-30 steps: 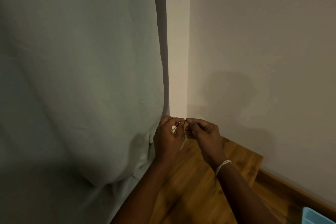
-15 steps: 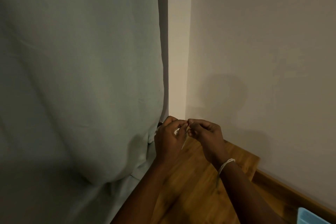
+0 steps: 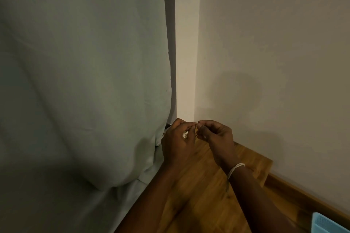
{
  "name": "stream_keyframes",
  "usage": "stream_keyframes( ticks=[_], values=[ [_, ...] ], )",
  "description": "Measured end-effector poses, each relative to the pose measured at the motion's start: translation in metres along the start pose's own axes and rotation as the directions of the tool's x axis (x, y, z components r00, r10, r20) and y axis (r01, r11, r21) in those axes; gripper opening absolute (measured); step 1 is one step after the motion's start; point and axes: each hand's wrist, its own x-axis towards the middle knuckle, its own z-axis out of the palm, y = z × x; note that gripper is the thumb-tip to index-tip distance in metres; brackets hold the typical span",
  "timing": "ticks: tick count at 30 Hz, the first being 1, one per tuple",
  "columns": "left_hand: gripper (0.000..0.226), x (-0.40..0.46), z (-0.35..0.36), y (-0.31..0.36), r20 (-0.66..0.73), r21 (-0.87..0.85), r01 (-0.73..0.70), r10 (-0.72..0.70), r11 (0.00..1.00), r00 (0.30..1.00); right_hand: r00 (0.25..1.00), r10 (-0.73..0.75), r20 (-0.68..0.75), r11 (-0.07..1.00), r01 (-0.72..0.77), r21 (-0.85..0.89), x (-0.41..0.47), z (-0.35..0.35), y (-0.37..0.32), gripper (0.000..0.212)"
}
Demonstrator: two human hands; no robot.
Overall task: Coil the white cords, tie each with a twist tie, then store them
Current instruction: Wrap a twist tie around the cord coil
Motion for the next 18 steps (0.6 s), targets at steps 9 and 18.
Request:
stream_keyframes(
  ticks=[9, 18],
  values=[
    [0.011, 0.0012, 0.0061, -0.0028, -0.036, 0.032, -0.007, 0.008, 0.999, 0.999, 0.999, -0.022, -0.046, 1.000, 0.023, 0.019, 0.0046, 0.0025, 0.0037, 0.012],
    [0.008, 0.0021, 0.0042, -0.0026, 0.002, 0.097, -0.062, 0.062, 0.993, 0.998, 0.999, -0.027, -0.023, 0.999, 0.027, -0.023, 0.0078, 0.0025, 0.0083, 0.013]
  ],
)
